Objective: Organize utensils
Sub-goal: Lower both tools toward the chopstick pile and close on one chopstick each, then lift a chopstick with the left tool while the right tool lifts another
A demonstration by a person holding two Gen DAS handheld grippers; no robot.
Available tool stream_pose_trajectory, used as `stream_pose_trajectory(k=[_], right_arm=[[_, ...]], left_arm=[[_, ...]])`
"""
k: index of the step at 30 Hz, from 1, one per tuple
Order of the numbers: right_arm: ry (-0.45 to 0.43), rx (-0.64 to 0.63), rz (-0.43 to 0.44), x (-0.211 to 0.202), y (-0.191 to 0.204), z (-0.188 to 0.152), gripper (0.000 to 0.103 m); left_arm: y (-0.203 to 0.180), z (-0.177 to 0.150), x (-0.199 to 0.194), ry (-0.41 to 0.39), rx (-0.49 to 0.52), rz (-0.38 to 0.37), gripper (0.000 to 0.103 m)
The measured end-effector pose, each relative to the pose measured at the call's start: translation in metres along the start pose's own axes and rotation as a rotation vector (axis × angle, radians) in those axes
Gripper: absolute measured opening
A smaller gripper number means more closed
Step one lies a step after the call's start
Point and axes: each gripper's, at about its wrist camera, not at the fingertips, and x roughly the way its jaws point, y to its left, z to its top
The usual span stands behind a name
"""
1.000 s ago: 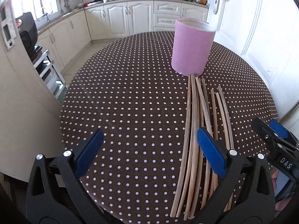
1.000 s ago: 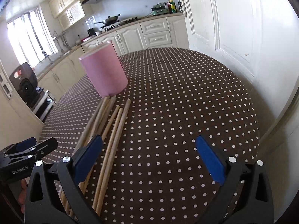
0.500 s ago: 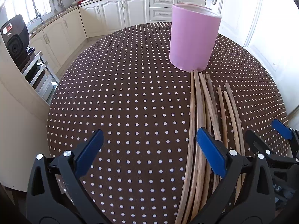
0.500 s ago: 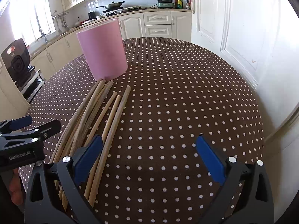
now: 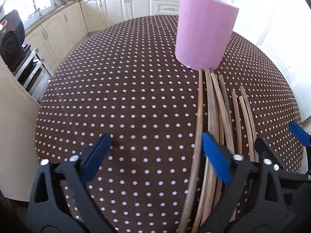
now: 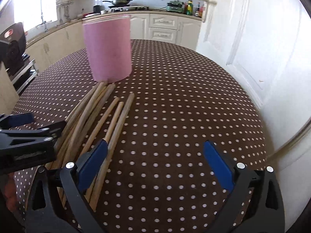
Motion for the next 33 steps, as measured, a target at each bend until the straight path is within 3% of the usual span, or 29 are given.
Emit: stream_pose_trajectory(k=[3, 5, 7, 9, 10, 12, 13, 16, 20, 33], right_arm=[[0.021, -0.015, 0.048, 0.004, 0.009, 0.001, 0.073], [0.025, -0.029, 0.065, 0.005, 0.014, 0.000, 0.067], [0.024, -0.044, 0.081, 0.005, 0.019, 0.001, 0.057], [0.023, -0.049, 0.098, 0.003, 0.022, 0.001, 0.036], [0.022, -0.053, 0.111, 0.003, 0.023, 0.002, 0.029], [0.025, -0.050, 0.125, 0.002, 0.024, 0.002, 0.012], [0.027, -0.039, 0.138, 0.002, 0.022, 0.002, 0.011], [0.030, -0.031, 0.158, 0.001, 0.019, 0.001, 0.010], [0.042, -0.005, 0.194, -0.002, 0.010, -0.001, 0.006], [0.059, -0.083, 0.158, 0.003, 0.015, 0.005, 0.006]], left_arm=[[-0.005, 0.004, -0.001, -0.020, 0.026, -0.022, 0.071], [-0.007, 0.004, -0.001, -0.026, 0.031, -0.033, 0.056], [-0.011, 0.006, 0.000, -0.033, 0.037, -0.040, 0.052], [-0.013, 0.009, 0.002, -0.034, 0.035, -0.051, 0.044], [-0.013, 0.010, 0.001, -0.036, 0.036, -0.063, 0.033], [-0.015, 0.011, 0.001, -0.037, 0.041, -0.076, 0.020], [-0.014, 0.011, 0.001, -0.036, 0.039, -0.084, 0.009], [-0.009, 0.012, 0.001, -0.024, 0.010, -0.120, 0.006], [0.006, 0.012, 0.000, -0.009, -0.045, -0.195, 0.006], [0.026, 0.000, -0.017, -0.079, -0.062, -0.209, 0.006]])
